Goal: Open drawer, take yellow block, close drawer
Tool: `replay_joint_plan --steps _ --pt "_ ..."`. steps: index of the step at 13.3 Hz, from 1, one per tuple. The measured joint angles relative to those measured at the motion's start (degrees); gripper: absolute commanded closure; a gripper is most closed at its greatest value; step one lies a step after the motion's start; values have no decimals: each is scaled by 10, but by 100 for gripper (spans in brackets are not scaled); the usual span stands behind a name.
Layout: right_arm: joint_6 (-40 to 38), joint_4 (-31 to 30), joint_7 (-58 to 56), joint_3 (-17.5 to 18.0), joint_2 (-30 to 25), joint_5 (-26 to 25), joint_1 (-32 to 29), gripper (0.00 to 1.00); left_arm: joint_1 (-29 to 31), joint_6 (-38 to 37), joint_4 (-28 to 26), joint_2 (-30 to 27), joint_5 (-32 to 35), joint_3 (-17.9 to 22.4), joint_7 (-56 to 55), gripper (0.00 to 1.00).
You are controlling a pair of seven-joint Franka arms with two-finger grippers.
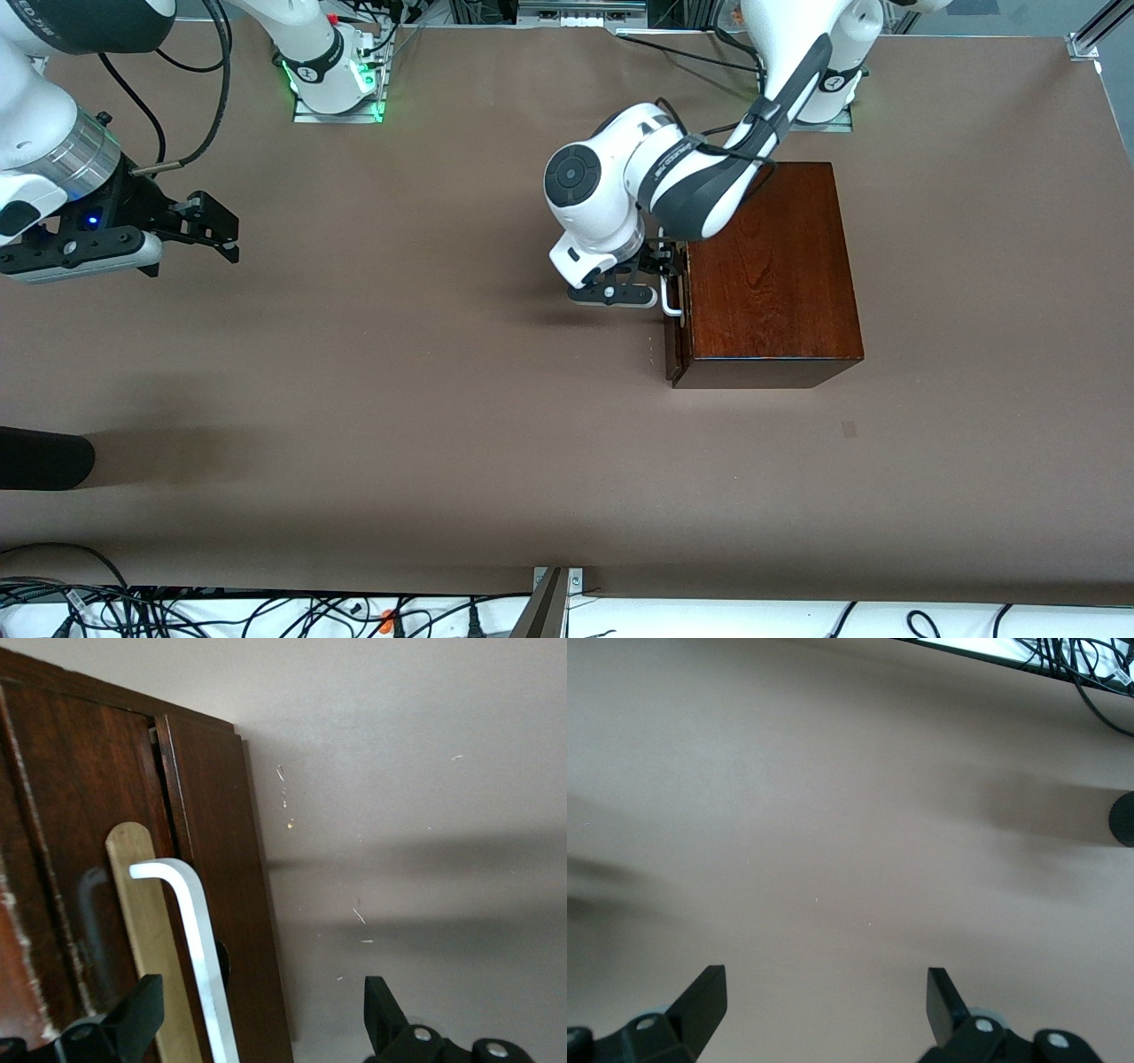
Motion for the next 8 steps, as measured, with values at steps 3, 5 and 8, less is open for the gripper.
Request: replay_joint_plan --steps 3,5,8 --pt "0 0 0 0 0 0 0 0 0 4 -17 1 1 4 -7 0" --pt "0 0 0 0 0 0 0 0 0 18 -29 1 1 4 -10 0" --pt "0 0 0 0 0 0 0 0 0 51 -55 1 1 4 -38 0"
